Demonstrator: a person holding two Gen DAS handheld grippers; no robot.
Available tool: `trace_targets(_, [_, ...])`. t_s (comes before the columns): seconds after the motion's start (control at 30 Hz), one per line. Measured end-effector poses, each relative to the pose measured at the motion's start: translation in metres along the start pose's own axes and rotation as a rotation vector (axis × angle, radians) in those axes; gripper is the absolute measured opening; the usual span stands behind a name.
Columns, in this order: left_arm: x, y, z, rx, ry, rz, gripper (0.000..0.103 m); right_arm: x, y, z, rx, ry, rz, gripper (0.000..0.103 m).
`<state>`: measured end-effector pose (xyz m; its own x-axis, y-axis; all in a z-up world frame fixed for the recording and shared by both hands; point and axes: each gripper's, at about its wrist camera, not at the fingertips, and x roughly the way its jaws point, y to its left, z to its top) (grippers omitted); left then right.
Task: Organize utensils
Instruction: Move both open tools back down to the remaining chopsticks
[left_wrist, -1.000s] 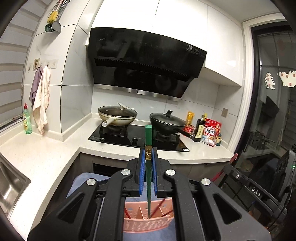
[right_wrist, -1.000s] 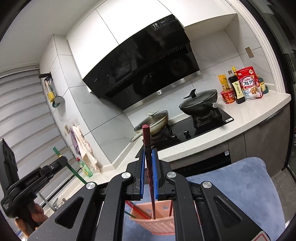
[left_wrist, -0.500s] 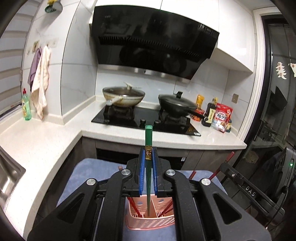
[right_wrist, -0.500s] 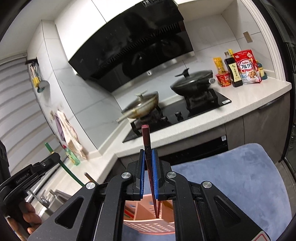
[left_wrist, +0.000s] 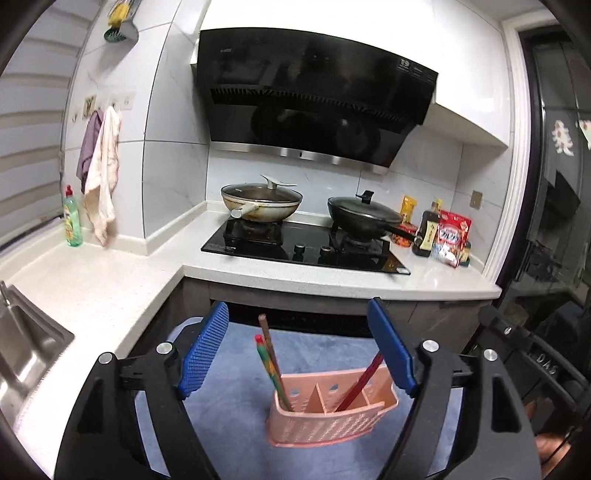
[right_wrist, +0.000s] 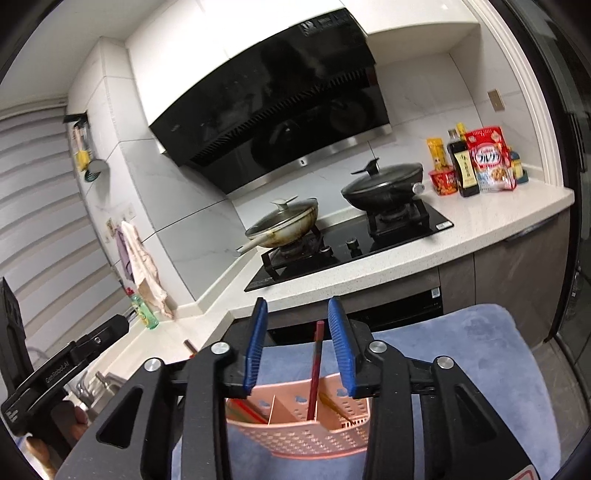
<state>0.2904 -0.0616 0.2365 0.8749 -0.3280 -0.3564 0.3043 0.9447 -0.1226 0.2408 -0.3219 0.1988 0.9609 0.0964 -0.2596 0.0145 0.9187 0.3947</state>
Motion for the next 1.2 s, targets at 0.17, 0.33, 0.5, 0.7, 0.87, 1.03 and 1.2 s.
trace_targets(0.17, [-0.022, -0.005, -0.017, 0.029, 0.041, 0.015, 0.074, -0.032, 0.014, -0.010, -0.047, 0.016, 0.022, 0.043])
trace_targets(0.33, [-0.043, -0.003, -0.044, 0.056, 0.073, 0.037, 0.074, -0.058, 0.024, -0.029, -0.096, 0.054, 0.029, 0.047])
trace_targets(0.5, [-0.063, 0.000, -0.072, 0.073, 0.103, 0.043, 0.074, -0.085, 0.029, -0.062, -0.161, 0.098, 0.002, 0.048])
trace_targets(0.7, [-0.079, 0.007, -0.118, 0.056, 0.181, 0.045, 0.074, -0.106, 0.016, -0.107, -0.132, 0.178, -0.021, 0.049])
trace_targets(0.87, [-0.084, 0.018, -0.164, 0.015, 0.265, 0.065, 0.074, -0.116, 0.005, -0.149, -0.137, 0.235, -0.097, 0.049])
trace_targets(1.03, [-0.084, 0.023, -0.213, 0.008, 0.370, 0.081, 0.074, -0.120, -0.002, -0.197, -0.127, 0.327, -0.125, 0.049])
trace_targets(1.2, [-0.089, 0.024, -0.247, -0.003, 0.440, 0.075, 0.074, -0.124, -0.003, -0.239, -0.134, 0.393, -0.152, 0.049])
